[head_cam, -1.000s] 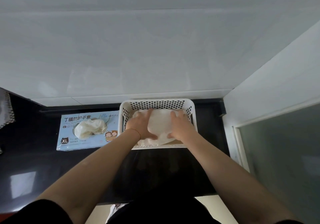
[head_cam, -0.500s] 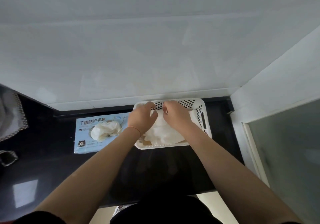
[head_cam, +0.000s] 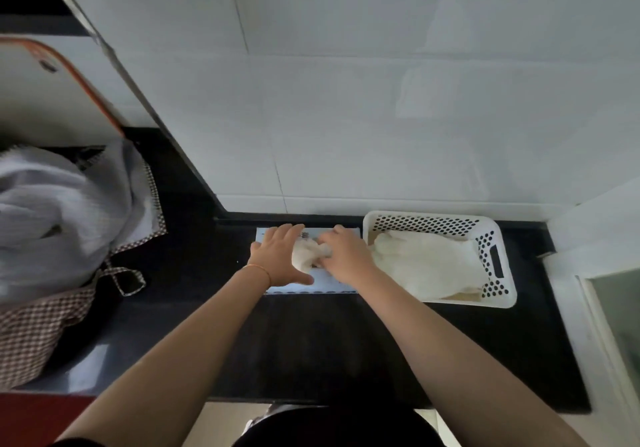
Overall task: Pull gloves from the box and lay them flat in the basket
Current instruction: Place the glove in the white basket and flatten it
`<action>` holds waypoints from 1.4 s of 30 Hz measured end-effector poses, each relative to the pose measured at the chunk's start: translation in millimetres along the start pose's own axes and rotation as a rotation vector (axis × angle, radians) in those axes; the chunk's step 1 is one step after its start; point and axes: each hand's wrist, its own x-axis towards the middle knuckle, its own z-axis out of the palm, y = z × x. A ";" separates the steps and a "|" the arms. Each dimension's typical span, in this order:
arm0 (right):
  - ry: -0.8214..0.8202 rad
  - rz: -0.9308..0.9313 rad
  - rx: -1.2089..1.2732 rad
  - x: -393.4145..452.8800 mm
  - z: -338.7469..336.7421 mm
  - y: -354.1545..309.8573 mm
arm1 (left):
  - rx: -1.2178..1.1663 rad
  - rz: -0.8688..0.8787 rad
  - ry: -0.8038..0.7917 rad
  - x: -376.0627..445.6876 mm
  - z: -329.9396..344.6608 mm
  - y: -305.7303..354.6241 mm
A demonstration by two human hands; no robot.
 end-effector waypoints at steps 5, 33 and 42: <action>0.079 0.083 0.067 0.3 -4.4 -15.0 | 0.038 0.029 0.028 -1.7 8.7 -4.2; 0.297 0.152 0.535 -19.7 -48.8 -42.8 | -0.427 -0.114 0.296 -21.3 -24.0 7.1; -0.048 0.266 0.440 -31.4 -32.1 -54.3 | -0.772 -0.149 0.211 -23.4 -44.6 16.7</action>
